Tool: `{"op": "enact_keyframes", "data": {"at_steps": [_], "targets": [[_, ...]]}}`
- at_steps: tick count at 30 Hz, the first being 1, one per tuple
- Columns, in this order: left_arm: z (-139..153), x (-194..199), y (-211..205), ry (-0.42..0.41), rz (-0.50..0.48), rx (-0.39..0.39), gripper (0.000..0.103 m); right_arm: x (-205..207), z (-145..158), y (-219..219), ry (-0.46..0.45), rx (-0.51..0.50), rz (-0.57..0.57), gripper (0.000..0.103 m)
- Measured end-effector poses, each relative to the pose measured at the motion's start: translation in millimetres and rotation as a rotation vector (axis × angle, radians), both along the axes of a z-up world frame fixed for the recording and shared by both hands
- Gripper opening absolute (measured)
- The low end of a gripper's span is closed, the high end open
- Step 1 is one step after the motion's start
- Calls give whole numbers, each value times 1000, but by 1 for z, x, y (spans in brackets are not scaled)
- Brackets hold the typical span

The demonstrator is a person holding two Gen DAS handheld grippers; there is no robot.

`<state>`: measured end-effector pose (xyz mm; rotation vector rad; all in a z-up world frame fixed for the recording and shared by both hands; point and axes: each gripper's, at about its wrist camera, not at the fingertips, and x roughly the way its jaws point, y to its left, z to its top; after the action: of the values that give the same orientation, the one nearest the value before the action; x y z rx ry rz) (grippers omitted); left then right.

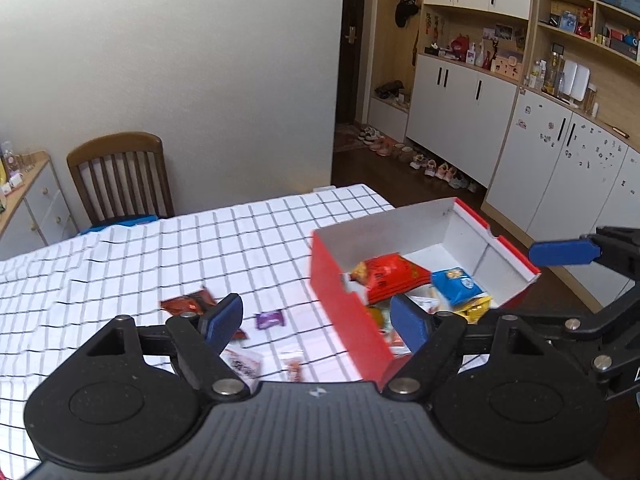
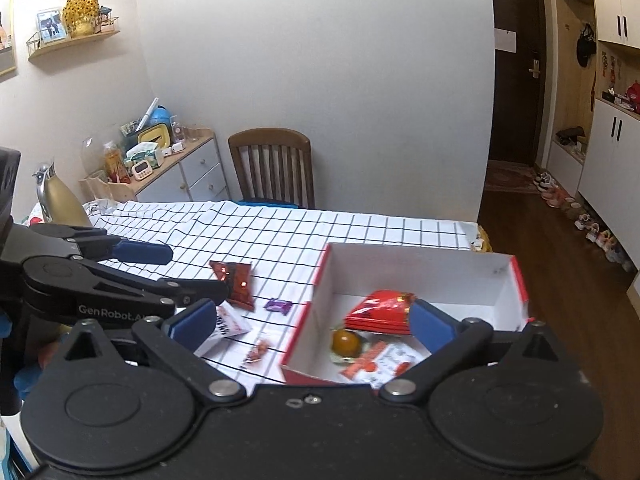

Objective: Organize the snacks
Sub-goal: 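Withdraw both open grippers from the box toward the table snacks, then grasp the copper-foil snack bag with the left gripper while the right grasps the white spicy-strip packet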

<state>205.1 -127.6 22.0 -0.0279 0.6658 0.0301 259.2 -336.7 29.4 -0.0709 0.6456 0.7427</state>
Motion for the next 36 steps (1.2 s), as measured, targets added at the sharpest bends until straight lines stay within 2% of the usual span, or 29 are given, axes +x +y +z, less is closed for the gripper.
{"op": "enact_keyframes", "data": {"at_steps": [7,13,18,27,36], "targets": [[-5,-2,52,6,37,-5,81,-17,-8,35,31,14,-27,103],[-12,10,103,23,105,-25,81,-31,-17,65,63,2,-61,103],[-21,24,134,36,120,-25,81,-40,-25,91,77,-24,-79,103],[-48,61,172,112,133,-117,81,-47,-40,138,96,-68,-105,103],[-82,108,187,216,143,-205,81,-37,-62,178,141,-110,-133,103]]}}
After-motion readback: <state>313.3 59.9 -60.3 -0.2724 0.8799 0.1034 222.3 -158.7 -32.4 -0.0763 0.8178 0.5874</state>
